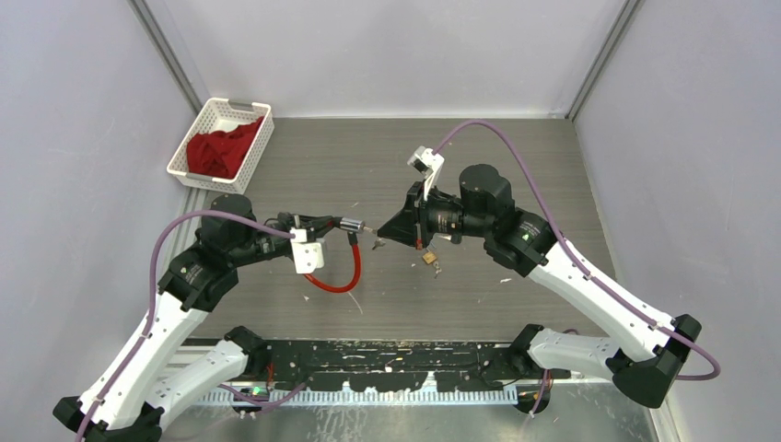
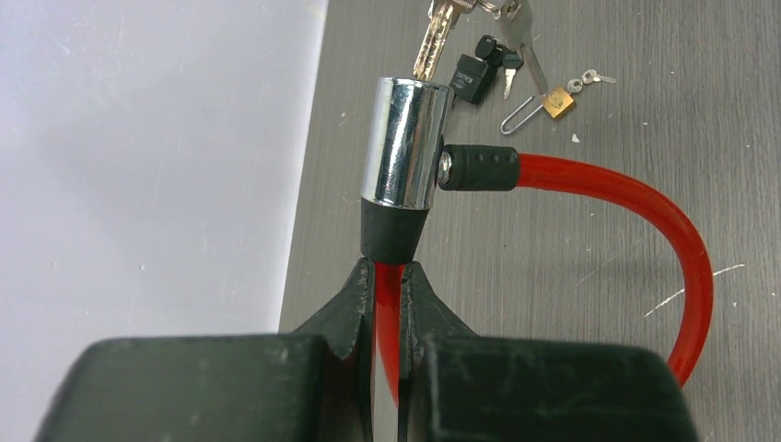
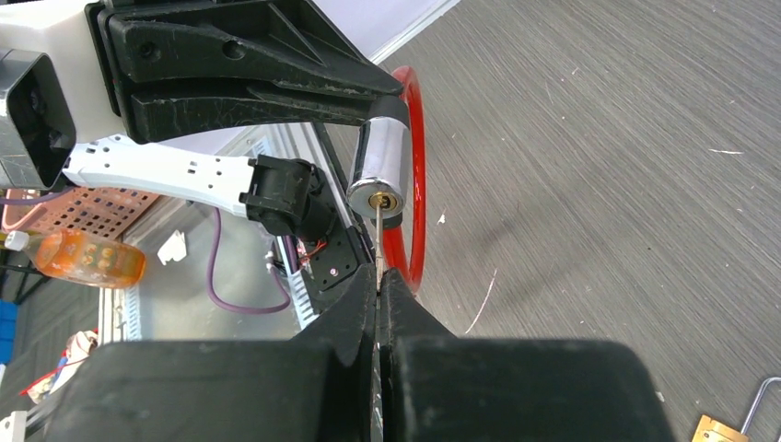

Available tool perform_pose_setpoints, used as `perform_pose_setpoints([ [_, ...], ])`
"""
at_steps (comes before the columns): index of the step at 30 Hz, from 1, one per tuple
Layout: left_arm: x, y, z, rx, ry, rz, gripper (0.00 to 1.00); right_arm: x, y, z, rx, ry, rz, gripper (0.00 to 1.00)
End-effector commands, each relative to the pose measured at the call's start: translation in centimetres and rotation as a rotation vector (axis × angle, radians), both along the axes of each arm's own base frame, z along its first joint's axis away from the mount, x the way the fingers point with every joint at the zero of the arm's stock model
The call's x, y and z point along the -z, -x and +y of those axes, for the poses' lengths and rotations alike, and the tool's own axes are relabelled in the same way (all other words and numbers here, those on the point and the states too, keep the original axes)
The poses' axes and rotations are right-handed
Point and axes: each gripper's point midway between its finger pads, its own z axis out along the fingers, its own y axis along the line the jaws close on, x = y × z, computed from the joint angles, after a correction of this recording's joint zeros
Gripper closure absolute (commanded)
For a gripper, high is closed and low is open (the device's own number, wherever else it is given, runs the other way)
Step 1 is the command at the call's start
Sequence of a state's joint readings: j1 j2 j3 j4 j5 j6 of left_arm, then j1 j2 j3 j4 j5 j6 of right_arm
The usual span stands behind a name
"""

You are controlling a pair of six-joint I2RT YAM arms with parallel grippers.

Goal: Unlock with the key

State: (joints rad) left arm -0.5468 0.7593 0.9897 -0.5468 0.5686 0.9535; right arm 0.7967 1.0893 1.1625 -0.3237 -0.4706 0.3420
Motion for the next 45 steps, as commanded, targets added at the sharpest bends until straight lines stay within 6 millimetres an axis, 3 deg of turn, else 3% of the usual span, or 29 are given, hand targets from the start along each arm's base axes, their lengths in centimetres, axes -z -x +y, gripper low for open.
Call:
perform_pose_setpoints([
  [1,-3.1,0.5,-0.4,0.041,0.056,-0.093,1.00,-2.5,-0.6,-0.1,0.021,-0.041,-0.070,0.99],
  [15,-2.9,0.5,-0.4,0.045,0.052,-0.090,1.00,-2.6,-0.5,-0.8,0.042,-0.035,-0.089,0.99],
  [30,-2.6,0.5,-0.4,0.041,0.046,-0.087,1.00,-2.4,-0.2,-0.3,0.006,-0.030,-0.074,0.99],
  [37,-2.3,0.4,-0.3,0.038,0.040,-0.087,1.00,-3.3,0.5,-1.2,0.008,-0.037,-0.097,0.99],
  [45,-2.2,0.5,-0.4,0.043,0.039,-0.086,1.00,-4.0,0.7,-0.5,-0.024,-0.065,-0.087,0.99],
])
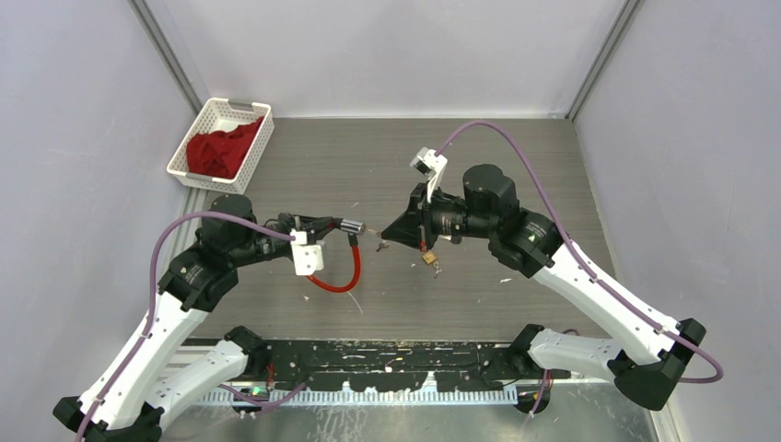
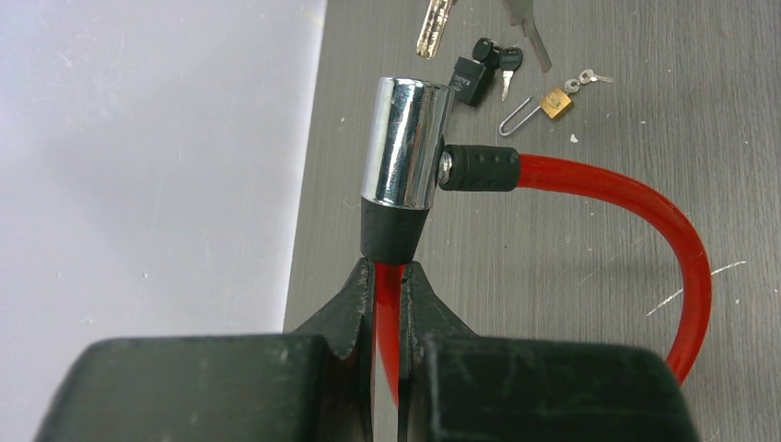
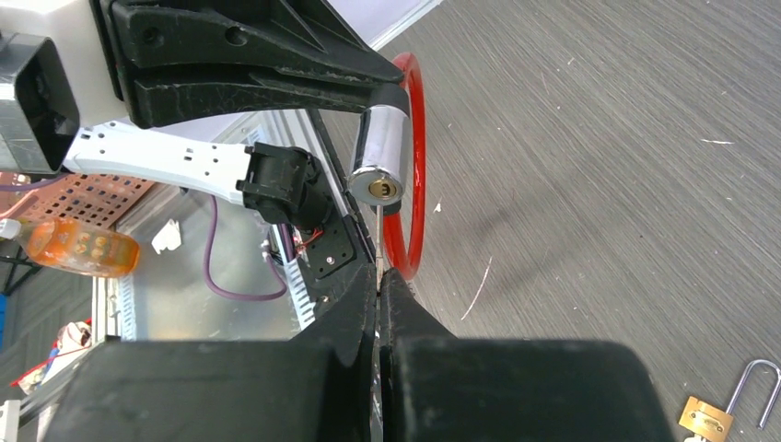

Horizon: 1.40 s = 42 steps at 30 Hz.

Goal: Unlock with the key

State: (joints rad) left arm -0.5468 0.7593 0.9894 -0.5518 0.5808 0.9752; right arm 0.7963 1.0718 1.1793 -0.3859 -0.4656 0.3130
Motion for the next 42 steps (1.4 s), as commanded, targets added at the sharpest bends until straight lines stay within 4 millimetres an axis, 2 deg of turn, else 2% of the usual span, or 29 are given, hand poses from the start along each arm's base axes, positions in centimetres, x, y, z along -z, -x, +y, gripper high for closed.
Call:
perform_pose_setpoints([
  [1,-2.3,0.3,-0.3,0.026,0.048,-0.073,1.00,-4.1,0.2,0.3,-0.025,-0.094,-0.078,0.99],
  [7,-2.4,0.4,-0.3,0.027,0.049,-0.075,1.00,-4.0,-0.1,0.7,-0.030,-0.093,-0.075,0.99],
  [13,-2.4,0.4,-0.3,0.031,0.050,-0.076,1.00,-2.9,-0.5,0.9,-0.021,-0.064,-0.061,0.99],
  [32,-2.3,0.5,-0.5,0.043,0.049,-0.077,1.00,-2.3,-0.8,0.8,-0.010,-0.048,-0.052,0.99],
  [42,-2.2,0.7,-0.4,0.049,0.042,-0.081,1.00,-2.0,-1.3,-0.3,0.018,-0.035,-0.059,0.99],
])
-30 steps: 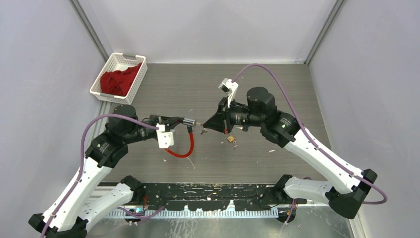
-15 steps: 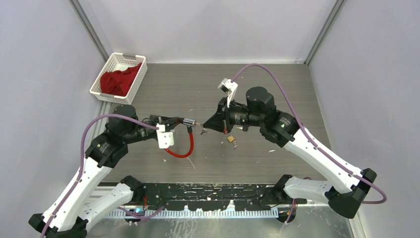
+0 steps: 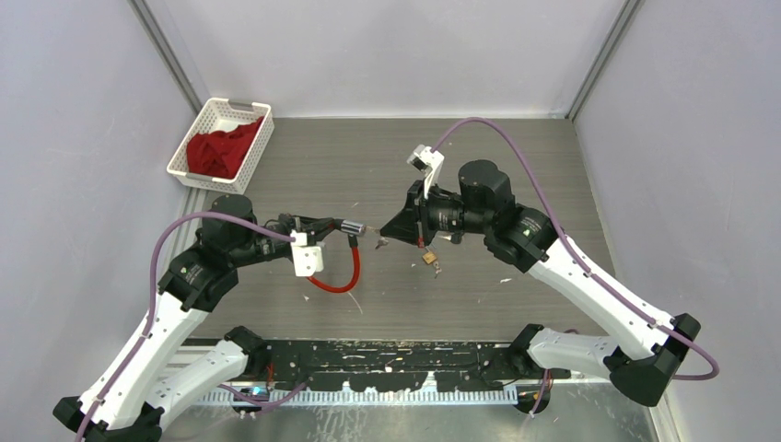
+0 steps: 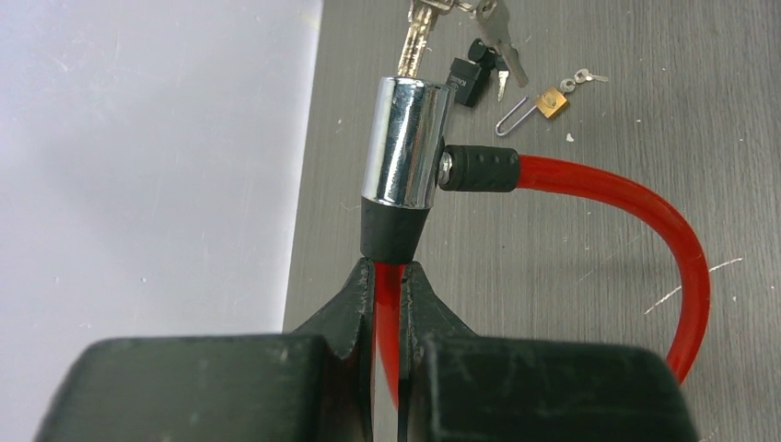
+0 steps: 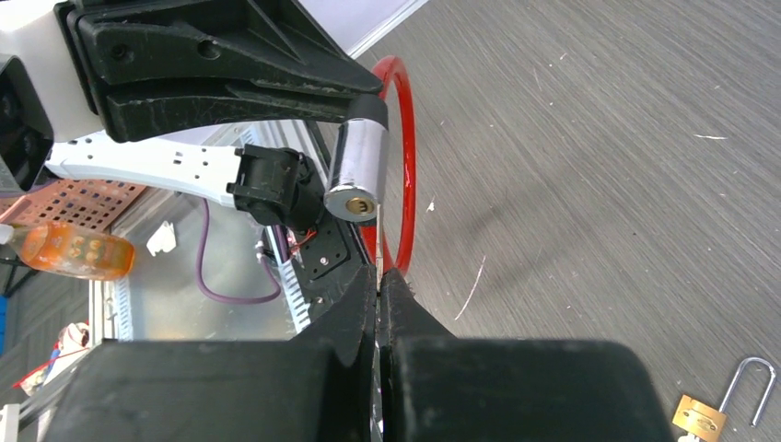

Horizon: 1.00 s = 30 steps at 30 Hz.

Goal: Unlock with the key

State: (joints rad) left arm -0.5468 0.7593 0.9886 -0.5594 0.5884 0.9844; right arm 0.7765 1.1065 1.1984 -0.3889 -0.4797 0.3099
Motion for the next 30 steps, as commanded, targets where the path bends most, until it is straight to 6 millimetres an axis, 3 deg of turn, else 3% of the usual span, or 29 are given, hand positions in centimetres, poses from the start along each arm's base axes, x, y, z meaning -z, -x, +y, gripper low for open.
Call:
perform_pose_setpoints([
  [1,-2.4,0.5,-0.4,0.039,0.049,-0.081,1.00,-2.3,-0.4,-0.6,0.012,-0.047,-0.072,0.99],
  [16,-2.3,0.5,-0.4,0.040,0.048,-0.077,1.00,-2.1,1.7,0.5,-0.130,-0.082,-0.020,0.99],
  [30,-2.4,0.5,-0.4,0.042,0.049,-0.078,1.00,-1.9,0.1,-0.1,-0.031,-0.052,-0.048,0.99],
])
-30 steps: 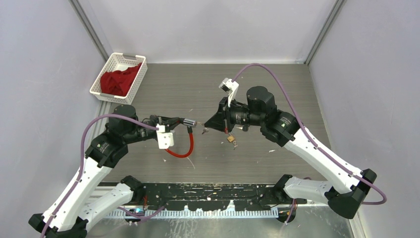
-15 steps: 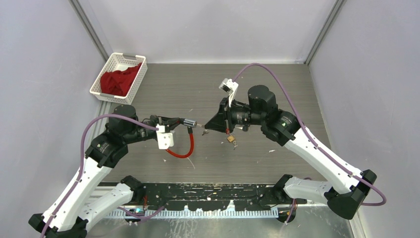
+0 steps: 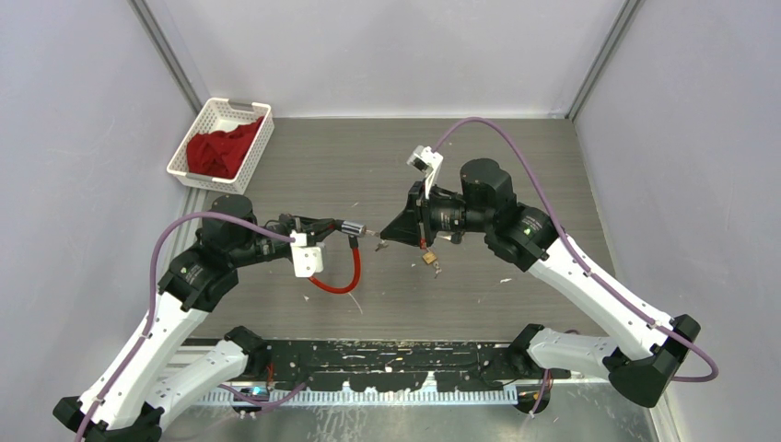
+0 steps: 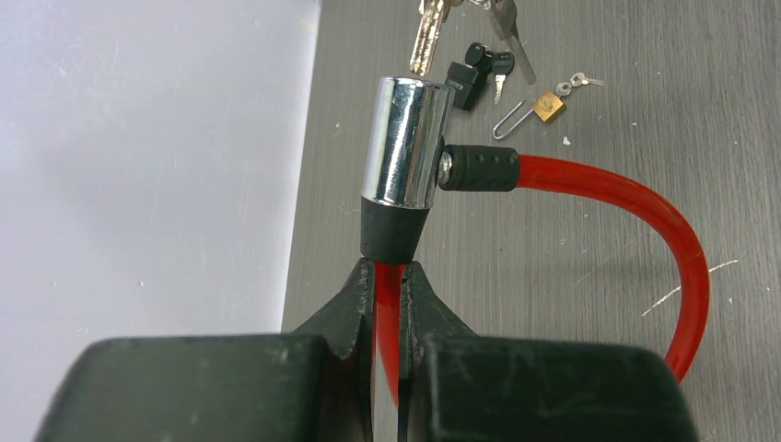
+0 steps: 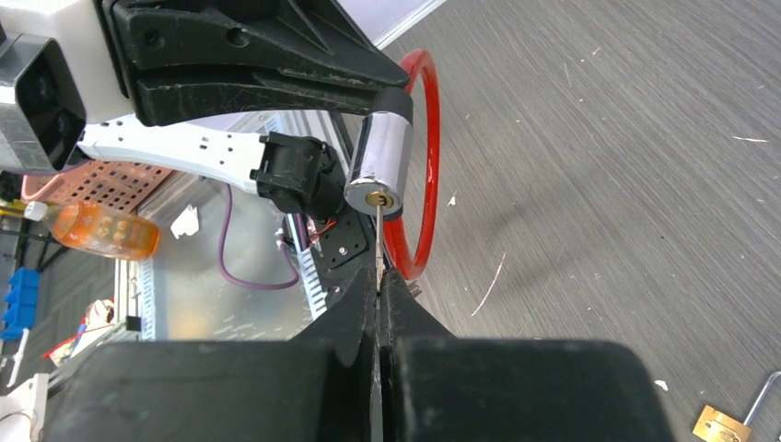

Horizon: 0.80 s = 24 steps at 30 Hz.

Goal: Unlock with the key

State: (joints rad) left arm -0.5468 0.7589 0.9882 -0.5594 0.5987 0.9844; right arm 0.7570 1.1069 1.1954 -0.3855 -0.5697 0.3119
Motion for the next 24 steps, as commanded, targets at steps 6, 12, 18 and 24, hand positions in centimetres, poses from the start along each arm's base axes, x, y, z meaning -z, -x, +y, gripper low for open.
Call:
perform_pose_setpoints([
  [6,-2.34,0.42,-0.37,0.036,0.049,-0.077,1.00,-1.62,-0.70,0.01,0.026,-0.036,-0.061,0.99],
  [12,-2.29,0.47,-0.42,0.039,0.049,-0.076,1.00,-1.57,-0.21,0.19,-0.003,-0.044,-0.053,0.99],
  [18,-2.36,0.52,-0.43,0.041,0.050,-0.080,1.00,-1.22,-0.20,0.28,-0.009,-0.041,-0.047,0.99],
  [24,-2.30,0.52,-0.44,0.043,0.049,-0.079,1.00,-1.53,-0.36,0.38,-0.005,-0.048,-0.049,0.99],
])
